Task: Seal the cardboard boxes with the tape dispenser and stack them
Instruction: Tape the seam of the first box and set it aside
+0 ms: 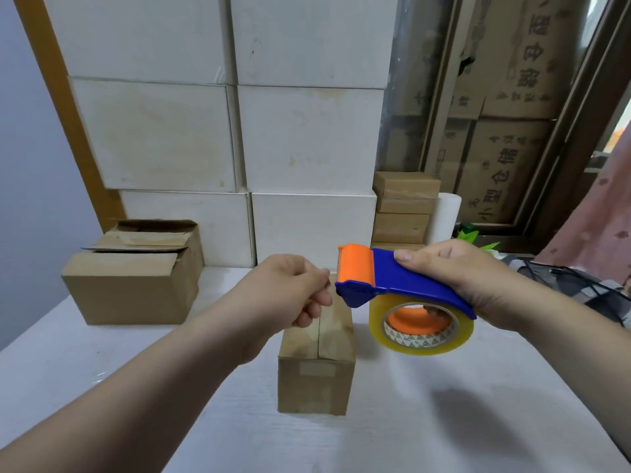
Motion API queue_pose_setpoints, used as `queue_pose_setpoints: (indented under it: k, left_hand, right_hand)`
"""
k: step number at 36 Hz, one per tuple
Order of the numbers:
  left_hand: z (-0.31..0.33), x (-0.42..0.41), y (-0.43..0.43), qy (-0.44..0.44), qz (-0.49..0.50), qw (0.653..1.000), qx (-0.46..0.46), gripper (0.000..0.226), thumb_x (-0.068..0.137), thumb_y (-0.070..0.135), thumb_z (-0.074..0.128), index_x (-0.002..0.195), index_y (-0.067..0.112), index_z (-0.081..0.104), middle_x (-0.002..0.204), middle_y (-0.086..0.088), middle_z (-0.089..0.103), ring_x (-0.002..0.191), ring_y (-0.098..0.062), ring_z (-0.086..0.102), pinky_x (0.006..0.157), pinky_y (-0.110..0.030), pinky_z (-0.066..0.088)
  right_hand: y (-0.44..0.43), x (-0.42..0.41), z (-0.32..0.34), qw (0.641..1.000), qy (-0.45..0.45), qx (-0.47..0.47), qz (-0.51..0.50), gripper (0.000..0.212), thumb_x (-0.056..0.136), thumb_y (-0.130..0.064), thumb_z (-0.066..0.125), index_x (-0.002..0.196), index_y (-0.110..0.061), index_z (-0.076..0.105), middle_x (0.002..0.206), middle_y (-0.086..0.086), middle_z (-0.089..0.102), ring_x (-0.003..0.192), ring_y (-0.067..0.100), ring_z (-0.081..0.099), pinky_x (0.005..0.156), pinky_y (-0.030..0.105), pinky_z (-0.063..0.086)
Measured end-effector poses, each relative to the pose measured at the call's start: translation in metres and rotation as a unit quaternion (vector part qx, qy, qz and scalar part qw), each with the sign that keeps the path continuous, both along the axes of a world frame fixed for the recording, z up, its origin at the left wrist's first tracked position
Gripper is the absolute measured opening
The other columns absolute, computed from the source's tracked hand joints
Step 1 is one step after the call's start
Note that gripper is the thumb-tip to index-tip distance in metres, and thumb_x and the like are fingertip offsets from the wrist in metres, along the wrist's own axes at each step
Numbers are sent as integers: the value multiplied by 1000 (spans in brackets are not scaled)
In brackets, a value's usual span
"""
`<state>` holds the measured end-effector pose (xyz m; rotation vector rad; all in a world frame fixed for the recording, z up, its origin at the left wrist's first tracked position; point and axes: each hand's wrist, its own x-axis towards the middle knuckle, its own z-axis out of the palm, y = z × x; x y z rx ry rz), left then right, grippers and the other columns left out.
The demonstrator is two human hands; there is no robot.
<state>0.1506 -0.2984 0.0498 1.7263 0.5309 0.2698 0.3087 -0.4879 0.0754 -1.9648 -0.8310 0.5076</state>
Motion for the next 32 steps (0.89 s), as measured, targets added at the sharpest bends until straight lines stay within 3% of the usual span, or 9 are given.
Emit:
queue_pose_setpoints:
  k: [2,5,11,15,20,23,26,32]
  left_hand:
    - [-3,1,2,9,7,997,72,27,107,25,55,88,10,67,67,2,69,60,-14,54,60,-26,48]
    - [-7,0,6,16,5,996,88,25,107,25,56,90,11,67,63,6,68,58,-13,51,60,-27,47]
    - [-19,-15,27,32,8,996,87,27,105,27,60,86,10,67,56,11,62,53,-7,48,63,-26,46]
    - [-29,-28,46,36,37,996,69,29,105,26,61,87,4,68,59,5,57,51,-7,47,57,-23,44]
    - [-47,-27,44,54,60,996,34,24,101,23,63,86,6,68,61,2,59,55,-14,47,59,-28,42]
    - [-52,-24,41,38,76,996,29,28,99,28,66,81,8,64,58,2,59,55,-16,45,59,-30,41]
    - [-57,-24,37,35,82,994,56,35,96,38,70,75,12,60,55,4,58,52,-14,45,60,-31,42]
    - [-66,-24,32,31,87,992,86,37,96,40,70,71,15,60,53,8,60,49,-9,46,56,-28,41]
  right_hand:
    - [0,1,-2,1000,-6,-12,3,57,71,-66,65,92,-16,83,86,4,83,78,23,80,71,31,60]
    - [-4,3,-5,1000,-7,-21,9,60,69,-69,66,86,-15,84,86,9,83,75,25,78,65,27,59]
    - [-20,10,-7,998,-9,-55,30,59,70,-73,70,82,-17,84,87,12,82,84,33,79,77,36,58]
    - [-32,16,-10,996,-8,-83,30,76,46,-89,72,82,-23,85,87,6,83,78,22,80,71,32,56]
    - [-31,13,-12,996,-24,-86,25,58,73,-74,76,80,-17,84,84,7,82,79,25,79,71,33,55]
    - [-31,14,-13,995,-26,-94,26,60,70,-76,75,79,-18,84,83,8,82,78,26,78,71,33,56]
    - [-31,17,-16,993,-21,-109,34,68,55,-82,69,81,-21,85,86,7,83,79,25,79,70,32,56]
    - [-34,23,-23,992,-12,-117,43,70,53,-81,68,82,-20,85,84,7,83,75,22,79,69,30,57]
